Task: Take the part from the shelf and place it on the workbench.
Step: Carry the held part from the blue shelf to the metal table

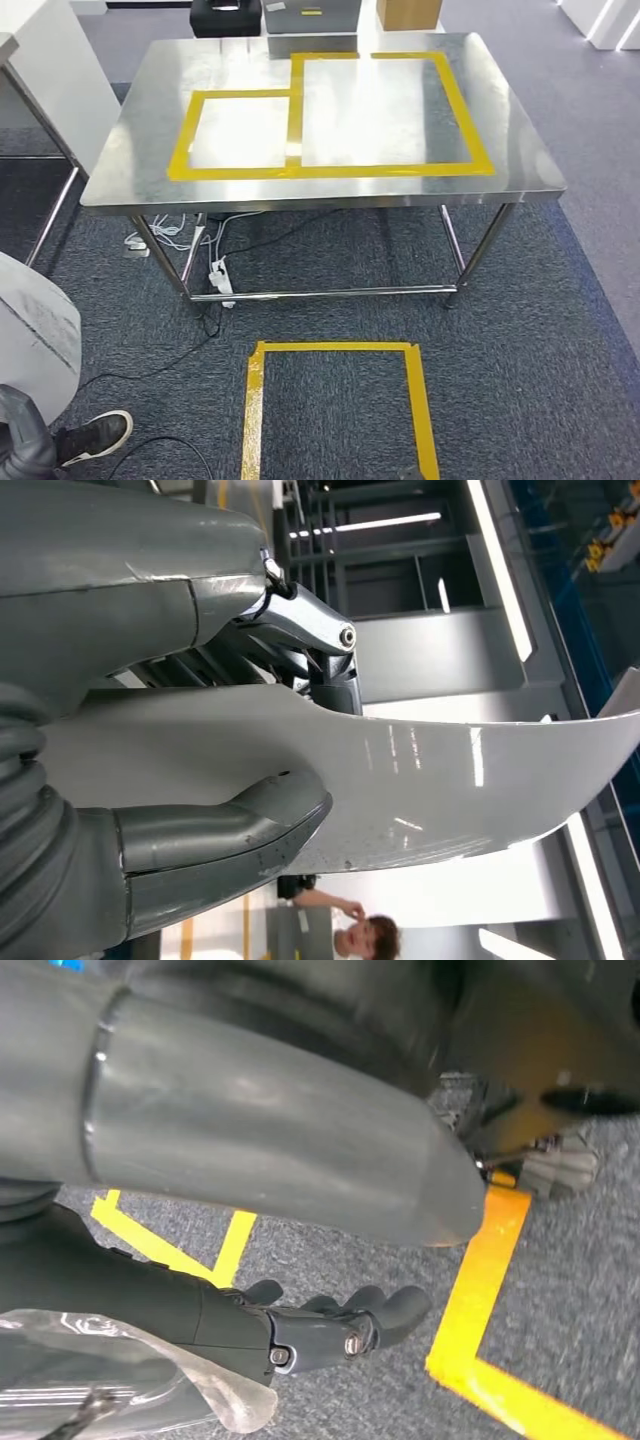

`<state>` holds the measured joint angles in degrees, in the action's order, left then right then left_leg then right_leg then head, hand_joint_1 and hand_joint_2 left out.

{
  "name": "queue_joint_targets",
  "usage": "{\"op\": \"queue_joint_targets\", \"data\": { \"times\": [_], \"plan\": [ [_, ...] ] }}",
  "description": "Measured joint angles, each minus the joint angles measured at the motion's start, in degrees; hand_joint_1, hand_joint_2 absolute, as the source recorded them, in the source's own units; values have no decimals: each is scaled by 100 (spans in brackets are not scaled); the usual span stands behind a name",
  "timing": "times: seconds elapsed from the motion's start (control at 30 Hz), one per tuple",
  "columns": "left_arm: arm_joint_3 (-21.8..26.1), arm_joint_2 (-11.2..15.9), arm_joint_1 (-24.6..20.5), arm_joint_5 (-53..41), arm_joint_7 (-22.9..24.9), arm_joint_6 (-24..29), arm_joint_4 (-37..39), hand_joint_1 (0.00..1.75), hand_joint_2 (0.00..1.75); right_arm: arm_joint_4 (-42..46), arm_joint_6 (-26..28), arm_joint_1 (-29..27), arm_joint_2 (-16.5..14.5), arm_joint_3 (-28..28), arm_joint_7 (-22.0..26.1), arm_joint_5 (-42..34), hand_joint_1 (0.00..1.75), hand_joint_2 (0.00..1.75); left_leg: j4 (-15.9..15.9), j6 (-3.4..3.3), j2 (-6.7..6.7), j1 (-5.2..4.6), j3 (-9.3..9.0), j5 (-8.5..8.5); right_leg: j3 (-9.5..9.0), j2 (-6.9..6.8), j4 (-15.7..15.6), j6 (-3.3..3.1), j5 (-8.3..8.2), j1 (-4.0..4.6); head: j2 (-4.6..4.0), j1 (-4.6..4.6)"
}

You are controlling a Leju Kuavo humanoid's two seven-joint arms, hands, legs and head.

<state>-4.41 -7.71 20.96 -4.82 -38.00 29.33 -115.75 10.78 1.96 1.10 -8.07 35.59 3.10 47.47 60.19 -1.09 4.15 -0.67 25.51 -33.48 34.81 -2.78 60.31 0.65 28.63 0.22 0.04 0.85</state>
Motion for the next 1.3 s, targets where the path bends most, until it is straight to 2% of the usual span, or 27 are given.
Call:
{"op": "queue_joint_targets", "data": {
  "times": [0.03,0.1,0.17,0.2,0.23,0.27,0.3,0.33,0.4,0.43,0.5,0.57,0.63,0.7,0.73,0.77,0.8,0.83,0.9,1.0,1.07,1.1,1.17,1.2,1.23,1.27,1.3],
  "plan": [
    [2,1,-7,-1,-1,0,0,175,175,0,2,-2,3,5,2,-1,0,0,156,36,-56,7,23,27,-60,70,-25,-22,0,-27,-1,-9],
    [7,4,-16,0,-1,0,1,175,175,0,4,21,10,22,7,-2,0,0,674,116,-242,41,304,-38,-216,206,-66,-56,28,-75,-1,-30],
    [11,6,-18,1,-1,0,2,175,175,0,3,40,12,33,10,-2,0,0,1243,185,-348,92,727,-354,-286,361,-82,-66,77,-95,-1,-46],
    [13,6,-16,1,-1,0,3,175,175,0,1,36,12,35,11,-2,0,0,1409,210,-354,115,908,-522,-324,441,-84,-62,106,-104,-1,-47],
    [13,6,-15,-1,-1,0,3,175,175,0,-1,25,12,37,11,-3,0,0,1437,229,-356,135,1029,-605,-371,523,-84,-54,139,-116,-1,-45],
    [14,6,-15,-10,-1,0,4,175,175,0,-13,11,12,41,14,-6,0,0,1309,244,-365,152,1079,-547,-425,602,-83,-42,172,-130,-1,-48],
    [15,7,-14,-27,-1,-2,4,175,175,0,-29,1,11,48,21,-14,0,0,1045,257,-397,168,1069,-333,-479,679,-83,-23,205,-145,-1,-48],
    [16,8,-9,-51,-1,-4,4,175,175,-1,-53,-8,10,58,28,-28,0,0,694,271,-503,188,1036,16,-500,751,-87,5,242,-161,-1,-49],
    [17,14,12,-107,1,-13,7,175,175,-2,-103,-3,9,82,46,-60,0,0,204,252,-724,192,999,472,-520,883,-81,89,301,-183,-2,-61],
    [16,16,24,-131,4,-17,7,175,175,-2,-124,1,9,92,51,-73,0,0,108,218,-803,181,998,583,-496,935,-86,134,321,-191,-2,-69],
    [14,23,13,-180,15,-23,7,175,175,-2,-160,2,7,115,62,-89,0,0,86,114,-761,158,965,622,-491,1014,-136,221,336,-203,-1,-77],
    [5,22,-41,-223,32,-23,8,175,175,-2,-198,-7,15,135,69,-98,0,0,-2,21,-647,168,902,655,-463,804,-70,269,399,-193,0,-62],
    [-11,17,-74,-265,53,-22,13,175,175,-2,-256,27,26,156,76,-115,0,0,-72,-55,-497,159,849,649,-169,452,442,283,648,-164,-1,-13],
    [-33,14,-80,-306,75,-18,21,175,175,-2,-315,61,31,199,92,-155,0,0,-77,-103,-336,124,828,608,300,331,1150,289,897,-150,-2,19],
    [-46,11,-82,-324,84,-14,23,175,175,-2,-336,60,31,226,102,-178,0,0,-77,-118,-260,106,811,583,450,319,1332,285,892,-146,-2,19],
    [-61,9,-83,-339,87,-10,24,175,175,-2,-348,47,31,252,113,-202,0,0,-77,-124,-191,89,786,558,493,307,1314,275,778,-140,-2,20],
    [-78,7,-83,-355,88,-6,24,175,175,-2,-356,31,31,277,122,-219,0,0,-77,-125,-127,74,749,529,407,270,1066,254,564,-130,-2,20],
    [-93,3,-81,-373,88,-3,23,175,175,-2,-362,17,31,298,130,-227,0,0,-77,-117,-77,62,707,499,231,202,666,222,327,-114,-2,20],
    [-127,-7,-78,-404,89,5,22,175,175,-2,-366,9,32,330,160,-223,0,0,-74,-72,0,34,649,443,-89,68,39,151,38,-77,-2,6],
    [-173,-17,-94,-418,95,17,22,175,175,-1,-319,-4,29,361,218,-170,0,0,-86,15,64,29,607,418,-189,74,-135,91,-6,-47,-2,-14],
    [-184,-14,-106,-397,101,16,22,175,175,-2,-251,-14,16,371,223,-137,0,0,-11,83,-38,43,614,349,-212,113,-181,48,-26,-78,-2,-21],
    [-181,-11,-107,-380,101,15,22,175,175,-2,-219,-6,8,374,219,-127,0,0,160,121,-137,56,681,234,-229,135,-201,27,-35,-98,-1,-26],
    [-170,-10,-94,-344,96,16,23,175,175,-2,-179,25,-18,381,202,-123,0,0,822,184,-313,90,983,-116,-242,184,-211,-2,-32,-110,-1,-44],
    [-157,-9,-87,-330,93,18,25,175,175,-2,-176,40,-28,386,195,-134,0,0,1189,205,-335,100,1165,-258,-247,214,-210,-8,-26,-111,0,-43],
    [-141,-9,-82,-320,90,23,26,175,175,-2,-176,47,-40,394,188,-150,0,0,1429,219,-340,108,1293,-302,-257,244,-210,-11,-18,-111,0,-45],
    [-123,-9,-80,-313,86,29,27,175,175,-2,-177,48,-47,402,185,-168,0,0,1464,224,-341,115,1330,-224,-273,273,-209,-10,-8,-112,0,-43],
    [-104,-9,-79,-308,85,34,28,175,175,-2,-178,46,-55,410,182,-184,0,0,1272,222,-341,121,1263,-37,-297,303,-208,-2,5,-114,0,-44]
  ]
}}
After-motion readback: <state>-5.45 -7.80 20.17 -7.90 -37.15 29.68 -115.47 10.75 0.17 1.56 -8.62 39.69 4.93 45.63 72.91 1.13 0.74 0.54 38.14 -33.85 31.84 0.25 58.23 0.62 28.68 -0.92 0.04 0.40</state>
